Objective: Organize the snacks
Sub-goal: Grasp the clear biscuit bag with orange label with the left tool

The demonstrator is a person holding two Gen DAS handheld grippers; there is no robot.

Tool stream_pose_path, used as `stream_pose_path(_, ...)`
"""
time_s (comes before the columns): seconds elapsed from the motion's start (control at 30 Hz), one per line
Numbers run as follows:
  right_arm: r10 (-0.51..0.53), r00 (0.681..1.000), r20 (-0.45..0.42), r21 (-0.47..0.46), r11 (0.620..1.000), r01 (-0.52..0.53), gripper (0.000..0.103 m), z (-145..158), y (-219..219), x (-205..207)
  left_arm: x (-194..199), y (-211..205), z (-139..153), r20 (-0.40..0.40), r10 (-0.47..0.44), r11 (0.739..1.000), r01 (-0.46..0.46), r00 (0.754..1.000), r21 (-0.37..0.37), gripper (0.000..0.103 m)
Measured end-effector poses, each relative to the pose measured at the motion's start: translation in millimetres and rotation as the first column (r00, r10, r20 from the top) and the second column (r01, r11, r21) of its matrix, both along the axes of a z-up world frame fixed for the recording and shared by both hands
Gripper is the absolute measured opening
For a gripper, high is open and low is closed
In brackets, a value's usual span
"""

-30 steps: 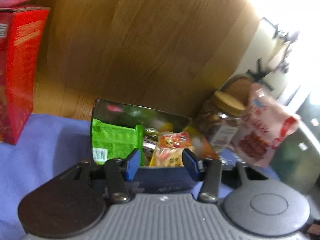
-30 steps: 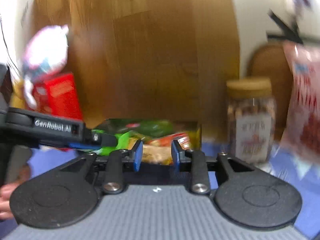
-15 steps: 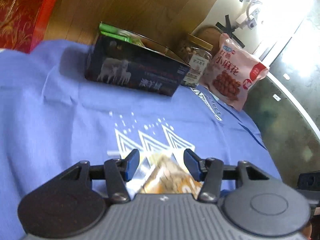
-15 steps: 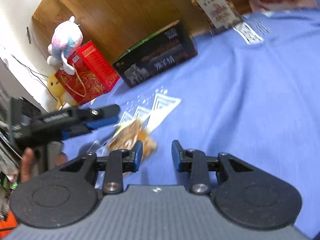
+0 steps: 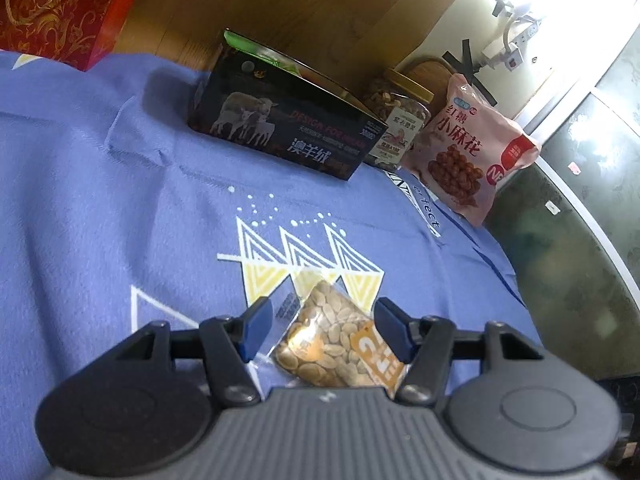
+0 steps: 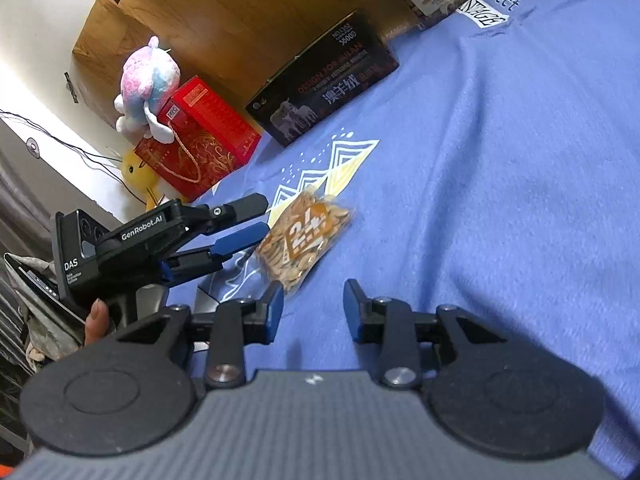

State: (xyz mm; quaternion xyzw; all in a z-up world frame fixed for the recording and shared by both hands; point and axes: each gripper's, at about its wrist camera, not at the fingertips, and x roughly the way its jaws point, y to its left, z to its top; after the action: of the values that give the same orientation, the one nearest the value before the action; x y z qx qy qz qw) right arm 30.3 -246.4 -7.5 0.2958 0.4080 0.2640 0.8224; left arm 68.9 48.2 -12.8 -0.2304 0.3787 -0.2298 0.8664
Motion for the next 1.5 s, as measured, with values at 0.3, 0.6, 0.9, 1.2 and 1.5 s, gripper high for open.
stream_pose_path(0.3,0.005,1.0,0.01,0.028,1.0,-0.005,0.042,-1.7,-2.6,-2.7,2.4,0.5,0.4,-0.008,-0.004,1.0,0.004,1.0,-0.003,0.063)
stream_pose_path(0.6,-0.016,1.0,-0.007,0.061,0.998,0.016,0.042,-5.0,-6.0,-3.1,5.8,-6.1,2.6,-0.009,-0.036,0.999,0.036,0.999,0.036,0.063)
stream_pose_path(0.9,-0.005,1.0,0.007,0.049,0.999,0.005,0.042,-3.9,3.8,0.4,5.7,-11.2,1.0,-0.019,-0.092,0.996,0.092,0.996,0.004,0.057)
stream_pose_path(1.2,-0.025,0.996,0.081,-0.05,0.998,0.029,0.039,0.9,12.1,16.0,-2.2,-24.9,-4.5,-0.06,-0.192,0.972,0.181,0.98,-0.149,0.051)
stream_pose_path(1.5,-0.064,0.994,0.092,-0.08,0.994,0.071,0.04,1.9,1.8,10.4,0.2,-34.8,-5.8,-0.069,-0.223,0.963,0.209,0.972,-0.169,0.052)
